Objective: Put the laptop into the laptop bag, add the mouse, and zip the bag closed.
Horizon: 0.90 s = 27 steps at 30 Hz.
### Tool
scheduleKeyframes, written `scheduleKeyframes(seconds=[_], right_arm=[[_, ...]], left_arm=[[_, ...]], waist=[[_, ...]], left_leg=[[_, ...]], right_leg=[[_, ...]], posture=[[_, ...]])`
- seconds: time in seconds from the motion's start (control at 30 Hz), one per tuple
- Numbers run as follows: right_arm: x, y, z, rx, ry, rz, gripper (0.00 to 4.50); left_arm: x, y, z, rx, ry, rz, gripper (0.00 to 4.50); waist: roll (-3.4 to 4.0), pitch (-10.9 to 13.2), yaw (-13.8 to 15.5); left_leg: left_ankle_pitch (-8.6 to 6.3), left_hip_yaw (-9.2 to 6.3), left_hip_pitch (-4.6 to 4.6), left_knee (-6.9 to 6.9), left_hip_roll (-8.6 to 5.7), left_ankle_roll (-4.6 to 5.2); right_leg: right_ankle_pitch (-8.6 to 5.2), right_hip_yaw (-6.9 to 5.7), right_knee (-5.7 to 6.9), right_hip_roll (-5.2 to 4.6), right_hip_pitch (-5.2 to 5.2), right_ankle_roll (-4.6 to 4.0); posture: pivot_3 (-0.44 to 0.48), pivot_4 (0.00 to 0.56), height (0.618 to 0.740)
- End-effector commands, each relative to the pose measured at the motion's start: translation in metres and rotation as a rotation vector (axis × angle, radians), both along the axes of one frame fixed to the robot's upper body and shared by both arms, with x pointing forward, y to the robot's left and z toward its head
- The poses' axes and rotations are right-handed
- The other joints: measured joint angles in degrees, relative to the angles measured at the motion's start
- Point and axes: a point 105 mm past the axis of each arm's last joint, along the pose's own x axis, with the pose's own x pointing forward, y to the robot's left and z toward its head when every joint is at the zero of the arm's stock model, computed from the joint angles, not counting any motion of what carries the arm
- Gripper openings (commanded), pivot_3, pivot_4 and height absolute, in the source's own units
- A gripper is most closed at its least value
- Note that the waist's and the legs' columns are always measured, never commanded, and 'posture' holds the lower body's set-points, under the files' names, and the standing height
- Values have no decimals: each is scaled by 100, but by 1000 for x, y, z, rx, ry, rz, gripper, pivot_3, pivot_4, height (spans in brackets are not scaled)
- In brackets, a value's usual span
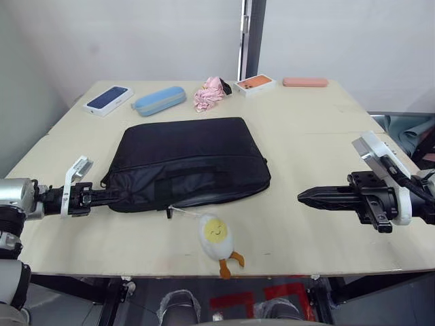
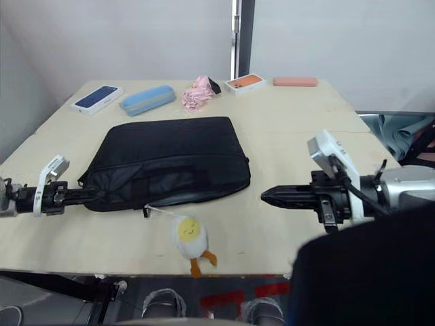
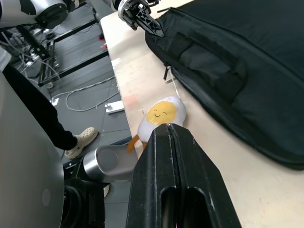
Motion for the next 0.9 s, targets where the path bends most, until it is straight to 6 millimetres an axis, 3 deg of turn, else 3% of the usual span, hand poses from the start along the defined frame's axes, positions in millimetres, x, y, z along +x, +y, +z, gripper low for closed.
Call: scheduleKeyframes(seconds=[0.03, 0.17, 0.33, 0.37, 0.5, 0.7, 0.73, 0.9], right_arm=[[3, 4, 4, 0, -37, 19, 0], [7, 13, -3, -1, -54, 42, 0], [20, 20, -15, 15, -2, 39, 0], [24, 20, -16, 18, 6, 31, 528], [36, 24, -24, -2, 22, 44, 1855], [55, 26, -30, -12, 25, 28, 3874], [57, 27, -30, -9, 27, 32, 4359], [79, 30, -30, 18, 40, 4, 4440]], left_arm=[[0, 11, 14, 56, -44, -37, 4], [6, 13, 12, 88, -75, -48, 4], [31, -2, 18, 103, -201, -86, 4], [35, -5, 19, 105, -213, -81, 1023], [39, -11, 23, 101, -219, -113, 2451], [34, 6, 19, 225, -226, -136, 4489], [33, 9, 20, 241, -230, -139, 4500], [31, 34, 36, 398, -323, -139, 4500]], waist=[[0, 0, 14], [-1, -1, 20], [-1, 0, 63], [-1, 0, 80], [-1, 0, 99], [-1, 0, 21], [0, 0, 11], [0, 0, -52]], left_leg=[[0, -3, 0, 1, 0, 0], [0, -17, 3, 16, 0, -1], [0, -25, 0, 40, -2, -1], [0, -28, 0, 47, -3, -1], [0, -41, -10, 78, -2, -1], [0, -41, -10, 78, -1, -1], [0, -42, -10, 78, -1, -1], [0, -45, -11, 79, 0, -2]], right_leg=[[0, -1, 2, 0, 1, -1], [0, -10, 14, -1, 12, -4], [4, -18, 30, -9, 17, -10], [5, -19, 34, -10, 20, -11], [10, -27, 55, -12, 20, -19], [9, -27, 61, -11, 17, -19], [9, -28, 61, -11, 17, -19], [9, -32, 65, -11, 17, -20]], posture=[[0, 150, 740], [0, 150, 740], [0, 150, 740], [0, 150, 740], [0, 150, 740], [0, 150, 740], [0, 150, 740], [0, 150, 740]])
